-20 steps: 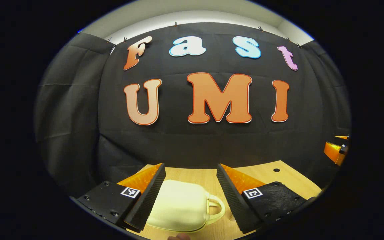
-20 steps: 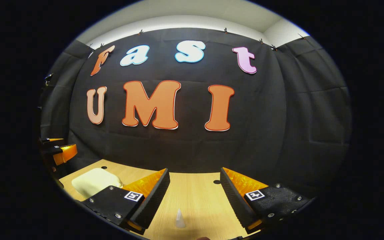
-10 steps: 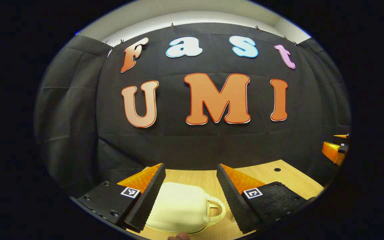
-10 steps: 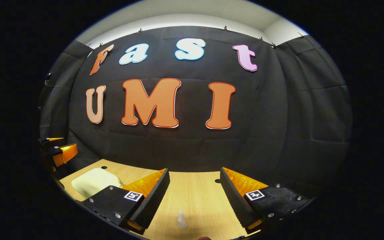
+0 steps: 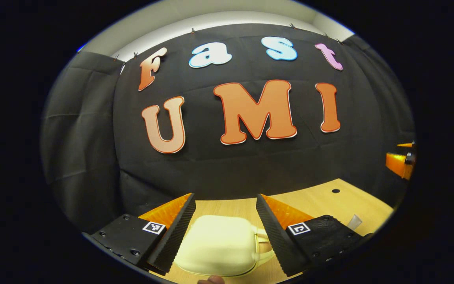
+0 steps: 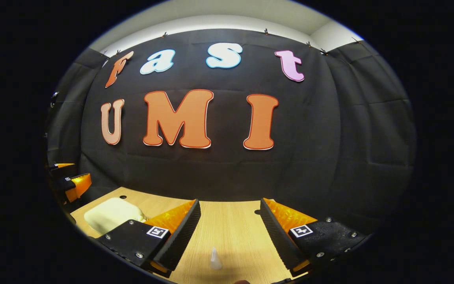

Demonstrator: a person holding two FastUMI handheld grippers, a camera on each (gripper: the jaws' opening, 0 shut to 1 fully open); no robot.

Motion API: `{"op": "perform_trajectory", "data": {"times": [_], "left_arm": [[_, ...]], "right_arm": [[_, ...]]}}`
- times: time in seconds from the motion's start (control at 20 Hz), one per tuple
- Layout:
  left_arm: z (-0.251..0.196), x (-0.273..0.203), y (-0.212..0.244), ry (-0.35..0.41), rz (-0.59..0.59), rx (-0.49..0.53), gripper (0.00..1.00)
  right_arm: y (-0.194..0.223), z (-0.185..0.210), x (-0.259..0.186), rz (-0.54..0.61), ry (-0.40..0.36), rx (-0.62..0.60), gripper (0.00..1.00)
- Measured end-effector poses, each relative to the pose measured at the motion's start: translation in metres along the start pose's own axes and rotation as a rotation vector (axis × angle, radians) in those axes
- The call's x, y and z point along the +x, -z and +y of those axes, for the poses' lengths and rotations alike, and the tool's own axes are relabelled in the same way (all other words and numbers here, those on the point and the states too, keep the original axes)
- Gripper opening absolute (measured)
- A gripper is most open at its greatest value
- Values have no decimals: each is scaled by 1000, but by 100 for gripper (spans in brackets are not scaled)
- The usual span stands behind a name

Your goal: First open the suitcase, pack the skin care products into it, and then close the suitcase.

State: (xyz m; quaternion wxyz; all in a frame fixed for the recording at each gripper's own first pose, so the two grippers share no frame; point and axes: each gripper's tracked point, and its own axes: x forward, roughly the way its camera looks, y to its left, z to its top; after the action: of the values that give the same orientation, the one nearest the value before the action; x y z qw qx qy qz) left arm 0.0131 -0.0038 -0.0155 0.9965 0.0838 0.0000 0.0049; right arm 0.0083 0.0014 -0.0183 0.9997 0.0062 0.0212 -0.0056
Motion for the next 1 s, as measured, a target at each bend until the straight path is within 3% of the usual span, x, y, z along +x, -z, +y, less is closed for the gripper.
{"op": "perform_trajectory", "data": {"times": [0.3,0.55,0.85,1.0], "left_arm": [[-34,2,55,24,44,398,99],[-77,0,119,135,79,688,99],[-108,4,176,238,127,888,99],[-119,13,201,273,156,937,98]], "right_arm": [[20,-21,-4,48,43,20,96],[36,-49,-13,89,99,40,96],[56,-77,-22,139,163,53,96],[63,-88,-25,157,190,61,96]]}}
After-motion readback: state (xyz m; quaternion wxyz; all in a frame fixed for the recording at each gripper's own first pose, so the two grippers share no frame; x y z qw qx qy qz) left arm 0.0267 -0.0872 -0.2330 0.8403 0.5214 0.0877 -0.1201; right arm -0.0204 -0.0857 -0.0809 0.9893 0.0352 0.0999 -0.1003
